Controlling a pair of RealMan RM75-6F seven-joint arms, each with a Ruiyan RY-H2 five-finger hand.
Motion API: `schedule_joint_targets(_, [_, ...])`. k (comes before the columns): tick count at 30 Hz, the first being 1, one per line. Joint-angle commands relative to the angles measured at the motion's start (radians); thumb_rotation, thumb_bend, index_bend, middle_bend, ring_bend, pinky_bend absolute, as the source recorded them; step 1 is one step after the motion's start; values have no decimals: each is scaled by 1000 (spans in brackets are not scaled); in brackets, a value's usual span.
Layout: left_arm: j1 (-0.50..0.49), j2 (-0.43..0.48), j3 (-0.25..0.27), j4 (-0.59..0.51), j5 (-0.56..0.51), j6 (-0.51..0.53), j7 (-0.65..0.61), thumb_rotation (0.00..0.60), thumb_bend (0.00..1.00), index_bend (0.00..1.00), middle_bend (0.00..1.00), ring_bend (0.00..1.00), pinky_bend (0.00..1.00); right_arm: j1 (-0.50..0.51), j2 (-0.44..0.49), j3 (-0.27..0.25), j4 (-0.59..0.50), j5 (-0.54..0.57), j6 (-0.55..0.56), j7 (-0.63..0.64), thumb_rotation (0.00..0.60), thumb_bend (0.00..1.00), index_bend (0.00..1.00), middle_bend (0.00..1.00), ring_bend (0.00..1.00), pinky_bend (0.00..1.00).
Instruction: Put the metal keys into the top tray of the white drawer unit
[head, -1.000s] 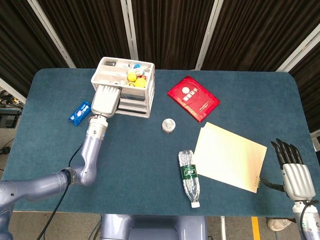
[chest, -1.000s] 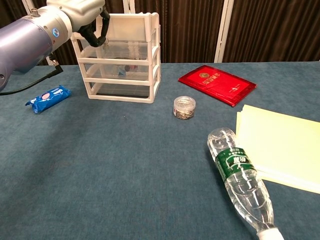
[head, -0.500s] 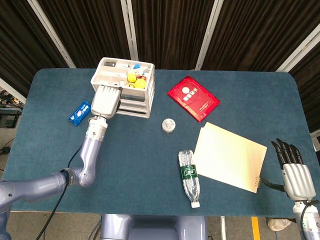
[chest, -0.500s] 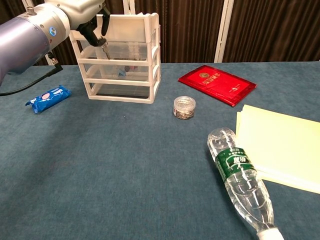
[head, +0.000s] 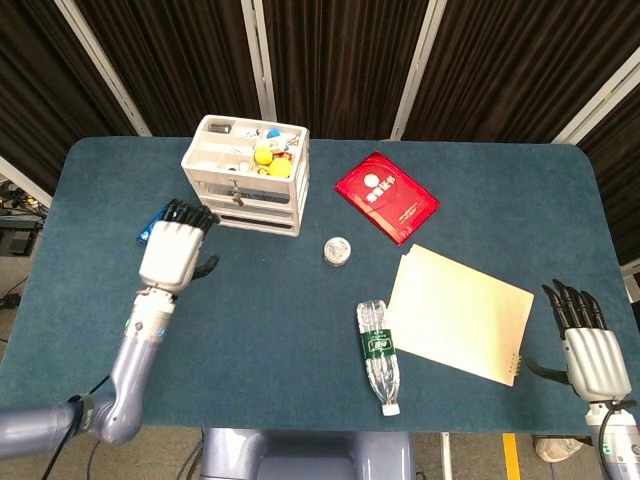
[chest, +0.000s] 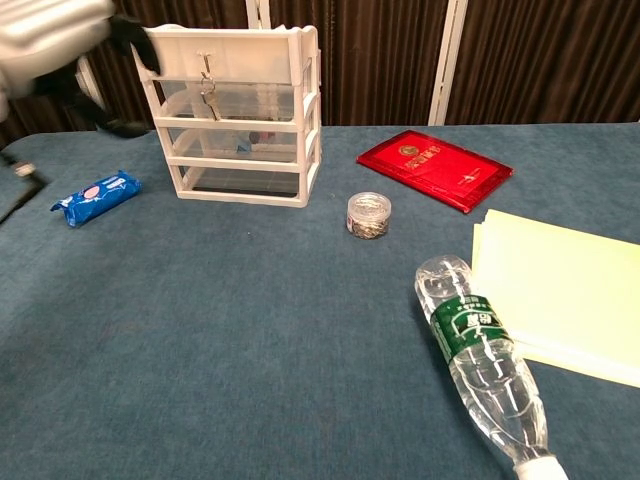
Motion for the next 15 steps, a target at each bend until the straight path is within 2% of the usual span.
schedule_joint_targets(1, [124, 81, 119, -70, 118, 111, -63, 600, 65, 220, 45, 11, 3, 1, 3, 0, -4, 21, -16, -25, 600, 0, 0, 0, 0, 0])
schedule_joint_targets(3, [173, 107, 164, -75, 151, 143, -84, 600, 3, 164, 0, 0, 0, 2, 4, 1, -8, 29, -21, -38, 600, 0, 0, 0, 0, 0])
schedule_joint_targets(7, [264, 155, 237, -81, 201, 188, -150, 600, 0, 90, 0, 0, 0, 2, 3, 2, -13, 35, -21, -61, 600, 0, 0, 0, 0, 0])
schedule_joint_targets(12, [358, 197, 298, -47, 249, 234, -219, 600, 0, 26, 0, 0, 0, 0, -2, 2, -11, 25, -10, -69, 600, 0, 0, 0, 0, 0])
schedule_joint_targets(15, [408, 210, 314, -23, 276, 265, -272, 600, 0, 8, 0, 0, 0, 0, -5, 1, -5, 16, -4, -69, 600, 0, 0, 0, 0, 0])
